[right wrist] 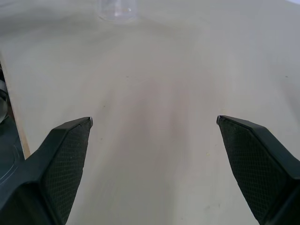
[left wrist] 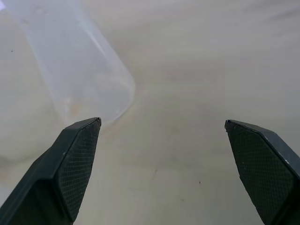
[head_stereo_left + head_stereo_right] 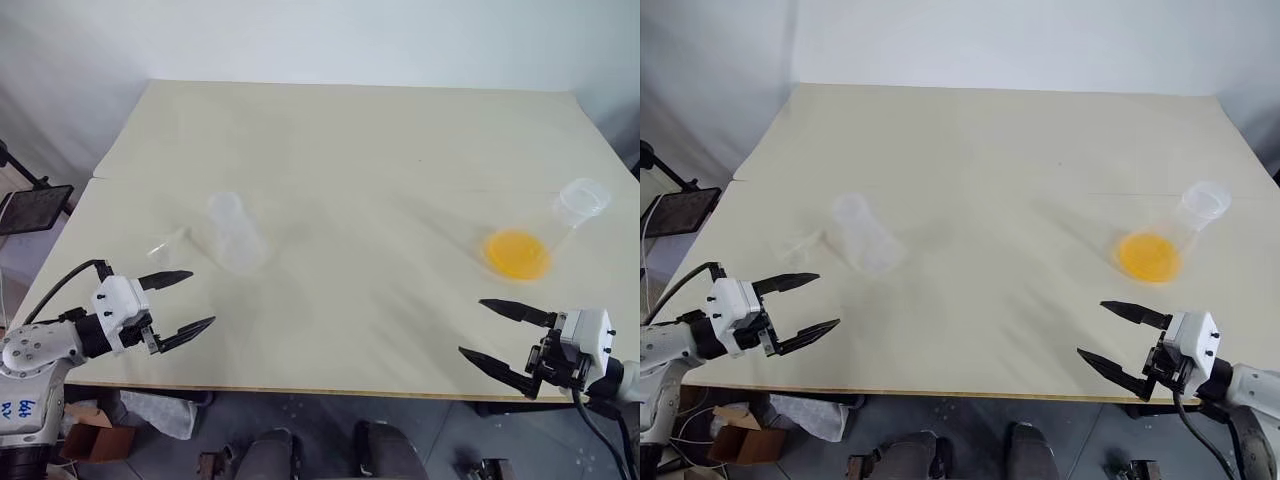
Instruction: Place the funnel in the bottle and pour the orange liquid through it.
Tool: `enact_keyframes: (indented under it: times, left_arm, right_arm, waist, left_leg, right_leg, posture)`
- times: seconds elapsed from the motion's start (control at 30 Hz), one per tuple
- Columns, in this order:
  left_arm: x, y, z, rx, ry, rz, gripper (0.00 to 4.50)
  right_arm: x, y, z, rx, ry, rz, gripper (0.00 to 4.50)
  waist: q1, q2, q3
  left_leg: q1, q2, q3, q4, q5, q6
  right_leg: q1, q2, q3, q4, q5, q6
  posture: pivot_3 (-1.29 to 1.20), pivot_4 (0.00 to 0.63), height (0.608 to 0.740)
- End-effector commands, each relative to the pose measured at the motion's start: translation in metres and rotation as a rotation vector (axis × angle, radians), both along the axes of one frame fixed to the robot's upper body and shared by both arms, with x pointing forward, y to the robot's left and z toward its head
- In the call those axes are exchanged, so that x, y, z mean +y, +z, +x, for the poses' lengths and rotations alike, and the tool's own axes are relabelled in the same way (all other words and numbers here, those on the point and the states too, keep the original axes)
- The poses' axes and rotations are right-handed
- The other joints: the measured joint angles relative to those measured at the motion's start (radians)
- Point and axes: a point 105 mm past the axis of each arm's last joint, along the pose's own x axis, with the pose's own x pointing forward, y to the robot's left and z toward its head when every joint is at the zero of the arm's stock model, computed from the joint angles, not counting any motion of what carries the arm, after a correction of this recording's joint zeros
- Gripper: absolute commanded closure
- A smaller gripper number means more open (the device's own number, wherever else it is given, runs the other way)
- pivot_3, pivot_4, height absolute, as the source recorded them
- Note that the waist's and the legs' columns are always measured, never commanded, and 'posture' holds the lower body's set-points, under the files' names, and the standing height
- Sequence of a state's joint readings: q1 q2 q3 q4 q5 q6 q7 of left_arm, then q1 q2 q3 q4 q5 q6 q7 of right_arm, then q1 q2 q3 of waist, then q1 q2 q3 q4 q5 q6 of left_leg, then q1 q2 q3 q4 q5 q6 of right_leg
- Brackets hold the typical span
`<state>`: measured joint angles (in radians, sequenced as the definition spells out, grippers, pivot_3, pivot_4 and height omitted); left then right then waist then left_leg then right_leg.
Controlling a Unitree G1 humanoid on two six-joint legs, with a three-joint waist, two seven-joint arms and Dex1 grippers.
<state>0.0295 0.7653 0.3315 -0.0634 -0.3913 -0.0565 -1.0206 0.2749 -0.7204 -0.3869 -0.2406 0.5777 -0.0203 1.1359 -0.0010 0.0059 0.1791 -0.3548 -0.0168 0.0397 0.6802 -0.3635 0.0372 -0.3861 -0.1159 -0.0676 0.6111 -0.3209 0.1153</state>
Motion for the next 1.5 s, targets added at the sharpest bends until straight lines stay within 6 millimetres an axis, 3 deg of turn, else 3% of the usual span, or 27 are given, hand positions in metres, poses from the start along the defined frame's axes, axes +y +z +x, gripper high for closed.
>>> enact_keyframes:
  times: [0.03, 0.67, 0.73, 0.9, 1.0, 1.17, 1.3, 1.5]
  left_arm:
    - [-0.006, 0.007, 0.002, -0.027, -0.014, -0.018, 0.0]
    - [-0.008, 0.011, 0.004, -0.015, 0.02, -0.105, 0.0]
    - [-0.003, 0.019, 0.003, -0.03, 0.058, -0.184, 0.0]
    - [0.011, 0.018, -0.005, -0.032, 0.132, -0.213, 0.0]
    - [0.042, 0.001, -0.022, -0.004, 0.288, -0.243, 0.0]
    - [0.071, -0.028, -0.049, 0.07, 0.41, -0.273, 0.0]
    - [0.055, -0.018, -0.042, 0.063, 0.346, -0.312, 0.0]
    - [0.0, 0.021, 0.005, 0.026, 0.189, -0.339, 0.0]
  right_arm:
    - [-0.001, 0.008, 0.001, -0.043, -0.012, 0.005, 0.04]
    - [0.007, 0.011, 0.009, -0.049, -0.016, 0.056, 0.04]
    - [0.015, 0.018, 0.012, -0.047, 0.001, 0.107, 0.04]
    - [0.032, 0.027, 0.015, -0.066, 0.038, 0.153, 0.04]
    - [0.048, 0.042, 0.021, -0.124, 0.072, 0.201, 0.04]
    - [0.065, 0.055, 0.025, -0.161, 0.114, 0.244, 0.04]
    - [0.068, 0.056, 0.024, -0.156, 0.127, 0.251, 0.04]
    - [0.06, 0.047, 0.021, -0.12, 0.102, 0.235, 0.04]
  waist:
    - [0.0, 0.0, 0.0]
    - [0.0, 0.0, 0.0]
    - [0.0, 0.0, 0.0]
    - [-0.003, 0.0, 0.0]
    - [-0.012, 0.0, 0.0]
    - [-0.003, 0.0, 0.0]
    - [0.016, 0.0, 0.0]
    - [0.024, 0.0, 0.0]
  left_leg:
    - [0.0, 0.0, 0.0, 0.0, 0.0, 0.0]
    - [0.002, 0.0, -0.001, 0.0, 0.0, 0.0]
    - [0.002, 0.0, -0.001, 0.0, 0.0, 0.0]
    - [0.002, 0.0, -0.002, 0.0, 0.0, 0.0]
    - [0.002, 0.0, -0.001, 0.0, 0.0, 0.0]
    - [0.002, 0.0, -0.002, 0.001, 0.0, 0.0]
    - [0.002, 0.0, -0.004, 0.001, -0.001, 0.001]
    - [0.002, -0.001, -0.006, 0.001, -0.001, 0.001]
  right_leg:
    - [0.0, 0.0, 0.0, 0.0, 0.0, 0.0]
    - [0.003, 0.0, -0.001, 0.0, 0.0, 0.0]
    - [0.003, 0.0, -0.001, 0.0, 0.0, 0.0]
    - [0.003, 0.0, -0.001, 0.001, 0.0, 0.0]
    - [0.003, 0.0, -0.001, 0.0, 0.0, 0.0]
    - [0.003, 0.0, -0.002, 0.0, 0.0, 0.0]
    - [0.004, -0.001, -0.002, -0.001, 0.0, 0.0]
    - [0.006, -0.001, -0.002, -0.004, 0.0, 0.0]
  posture:
    - [0.0, 0.15, 0.74]
    - [0.0, 0.15, 0.74]
    - [0.0, 0.15, 0.74]
    - [0.0, 0.15, 0.74]
    - [0.0, 0.15, 0.74]
    - [0.0, 0.15, 0.74]
    - [0.0, 0.15, 0.74]
    - [0.0, 0.15, 0.74]
